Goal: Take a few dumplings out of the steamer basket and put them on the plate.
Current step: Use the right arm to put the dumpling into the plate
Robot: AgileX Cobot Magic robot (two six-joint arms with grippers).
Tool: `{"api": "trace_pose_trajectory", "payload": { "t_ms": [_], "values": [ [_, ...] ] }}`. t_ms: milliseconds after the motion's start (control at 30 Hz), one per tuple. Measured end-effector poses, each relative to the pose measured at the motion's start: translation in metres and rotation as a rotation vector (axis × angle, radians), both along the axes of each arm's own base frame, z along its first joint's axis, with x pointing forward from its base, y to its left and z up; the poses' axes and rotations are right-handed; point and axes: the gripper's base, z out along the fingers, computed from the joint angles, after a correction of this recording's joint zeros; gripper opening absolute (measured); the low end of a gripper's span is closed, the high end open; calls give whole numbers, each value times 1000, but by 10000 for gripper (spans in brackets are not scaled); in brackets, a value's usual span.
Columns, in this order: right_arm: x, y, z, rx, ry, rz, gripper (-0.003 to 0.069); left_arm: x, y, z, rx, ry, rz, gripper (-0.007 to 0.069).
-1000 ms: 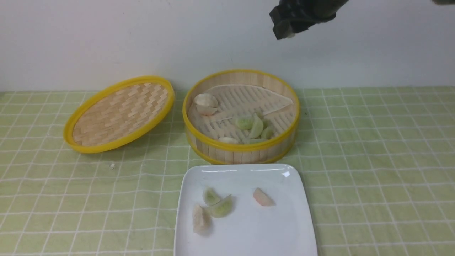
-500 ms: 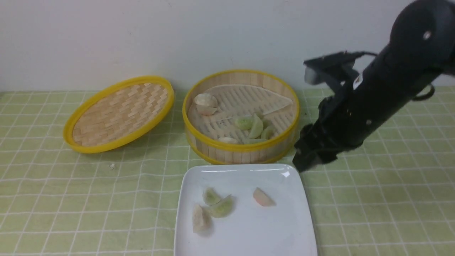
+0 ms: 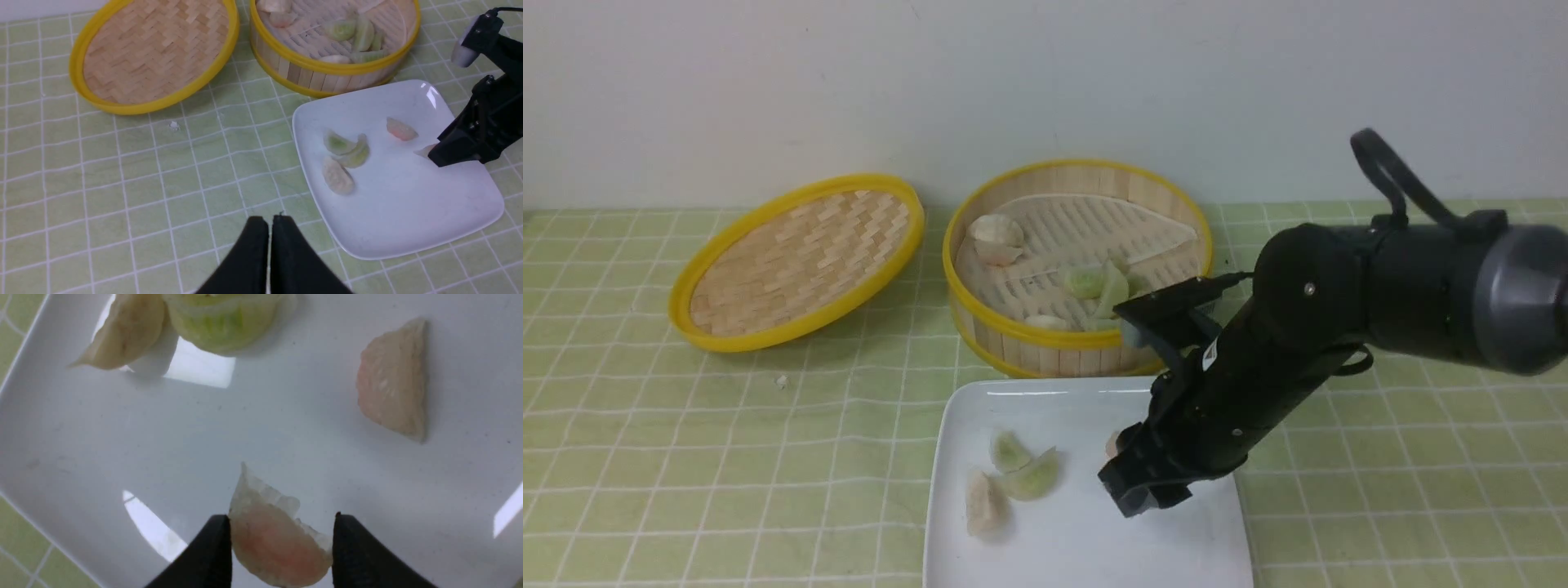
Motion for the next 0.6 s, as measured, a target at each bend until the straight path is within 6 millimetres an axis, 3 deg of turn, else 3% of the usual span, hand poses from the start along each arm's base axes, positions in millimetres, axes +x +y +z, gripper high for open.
{"api": "trace_pose_trajectory", "payload": {
  "t_ms": [233,333,433,600],
  "values": [
    [6,3,0,17,-36,-13,552,0,0,0,5,-3,-5,-6],
    [9,6,11,24,-39,1,586,0,0,0,4,-7,-6,-6],
    [10,7,41,29,-56,23,524,2,-1,2,-5,-33,-8,-6],
    [-6,-10,126,58,-207,14,227,5,-3,8,-35,-96,-16,-6]
  ]
}}
